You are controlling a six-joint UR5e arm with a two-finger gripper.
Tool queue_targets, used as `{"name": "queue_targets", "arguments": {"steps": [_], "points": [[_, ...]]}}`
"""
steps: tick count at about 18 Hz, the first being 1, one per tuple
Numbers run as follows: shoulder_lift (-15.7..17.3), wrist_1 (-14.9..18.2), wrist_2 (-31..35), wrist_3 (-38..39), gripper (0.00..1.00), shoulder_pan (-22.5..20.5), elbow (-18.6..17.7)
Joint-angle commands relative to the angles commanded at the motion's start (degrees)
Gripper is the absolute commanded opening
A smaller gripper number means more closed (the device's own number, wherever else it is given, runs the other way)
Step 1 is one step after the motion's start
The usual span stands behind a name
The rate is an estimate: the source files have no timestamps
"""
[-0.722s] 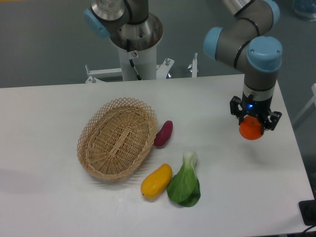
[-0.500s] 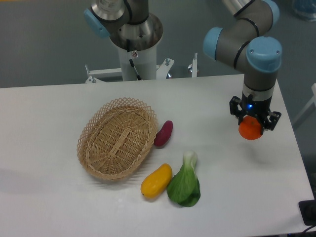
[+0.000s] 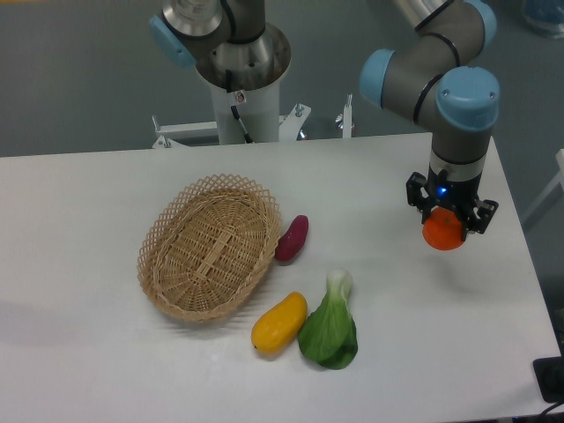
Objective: Place the orange in the basket
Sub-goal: 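Carry the held orange over toward the wicker basket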
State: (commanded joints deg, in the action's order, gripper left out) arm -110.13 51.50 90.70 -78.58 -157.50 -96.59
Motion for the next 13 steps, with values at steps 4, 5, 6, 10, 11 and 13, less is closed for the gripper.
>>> {"name": "queue_targets", "arguments": {"steps": [4, 5, 6, 10, 11, 13], "points": [[0.00, -0.09, -0.35, 2.98, 0.64, 1.84, -0.70], [0.00, -0.09, -0.35, 4.30, 0.64, 2.63, -0.88], [0.09, -0.09, -0.35, 4.66, 0.64, 3.16, -1.14], [0.97, -0.09, -0.18, 9.75, 0.64, 9.21, -2.72], [0.88, -0.09, 0.09, 9.94, 0.64, 9.93, -2.99], [0.62, -0.09, 0.09, 10.02, 0.64, 11.07, -3.08]]}}
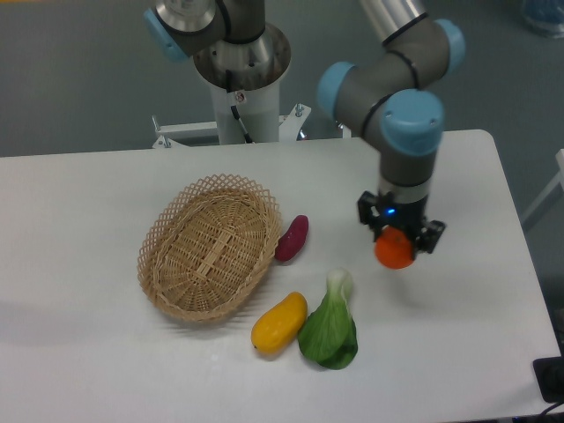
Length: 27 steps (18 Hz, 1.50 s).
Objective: Place the orange in the basket
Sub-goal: 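Carry the held orange over toward the wicker basket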
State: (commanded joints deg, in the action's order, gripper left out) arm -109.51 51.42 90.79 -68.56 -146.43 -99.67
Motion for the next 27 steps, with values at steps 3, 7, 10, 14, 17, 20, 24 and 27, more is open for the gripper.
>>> {"name": "queue_targets", "arguments": {"steps": [3, 7, 10, 14, 17, 20, 24, 27], "points": [[0.18, 0.00, -0.44, 0.35, 0.64, 1.23, -0.17], [0.79, -0.09, -0.62, 1.93, 0.64, 5.09, -1.75], [1.58, -0.52, -0.35, 4.48, 0.64, 9.40, -3.95], [3.43, -0.70, -0.62, 5.19, 0.64, 12.65, -4.31], [3.95, -0.88, -0.35, 8.95, 0.64, 15.55, -5.71], [3.69, -0.88, 0.17, 11.68, 0.64, 18.36, -6.24], [3.43, -1.32, 0.17, 16.87, 0.64, 21.27, -7.73], [2.99, -1.40, 0.26, 17.84, 0.68, 21.71, -8.17]]}}
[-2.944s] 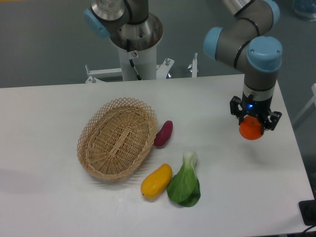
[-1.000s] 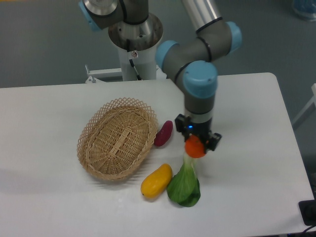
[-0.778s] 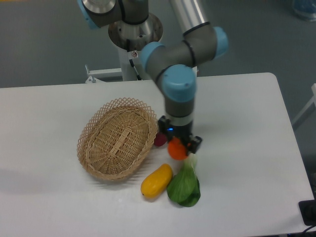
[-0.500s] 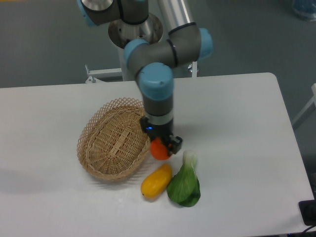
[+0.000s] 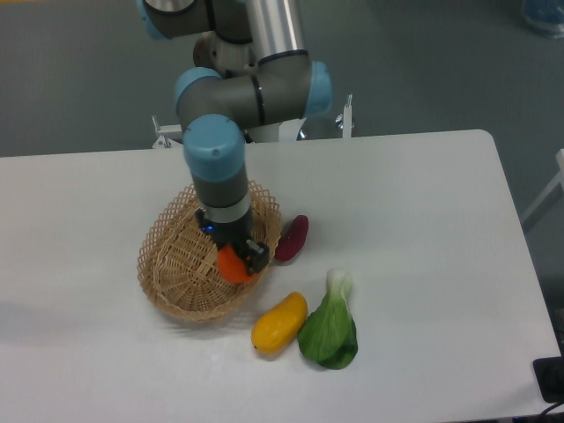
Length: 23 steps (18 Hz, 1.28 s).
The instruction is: Place the orange in the basket
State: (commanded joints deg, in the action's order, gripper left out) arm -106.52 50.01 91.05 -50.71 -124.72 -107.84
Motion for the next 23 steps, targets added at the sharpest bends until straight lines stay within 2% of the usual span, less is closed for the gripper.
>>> {"name": "queue_targets", "arguments": {"steps": [5, 6, 7, 14, 23], "points": [[-0.09, 0.09, -0.09, 0.79, 0.73, 0.79, -0.09], [-0.18, 0.00, -0.26, 0.44, 0.83, 0.79, -0.09], [-0.18, 0.00, -0.26, 0.18, 1.00, 0.79, -0.09], [1.14, 0.17, -0.53, 0.35, 1.00, 0.36, 0.61], [1.93, 0.09, -0.26, -2.10, 1.00, -9.74, 2.11]]}}
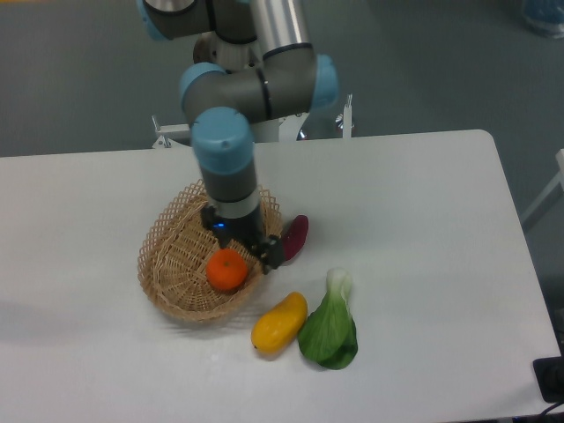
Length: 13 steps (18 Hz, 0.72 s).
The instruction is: Place the orange in the basket
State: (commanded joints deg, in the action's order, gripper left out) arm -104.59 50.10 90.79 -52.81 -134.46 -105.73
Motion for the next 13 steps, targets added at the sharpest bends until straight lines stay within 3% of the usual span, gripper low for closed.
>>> {"name": "queue_targets", "arguments": {"steps": [5, 9, 13], "points": [[0.00, 0.17, -0.44, -6.94, 1.00, -8.52, 1.40], [-3.51, 0.53, -1.66, -11.78, 1.00, -15.82, 6.67], [-5.62, 0.44, -4.65, -15.13, 1.00, -20.04, 8.52]]}}
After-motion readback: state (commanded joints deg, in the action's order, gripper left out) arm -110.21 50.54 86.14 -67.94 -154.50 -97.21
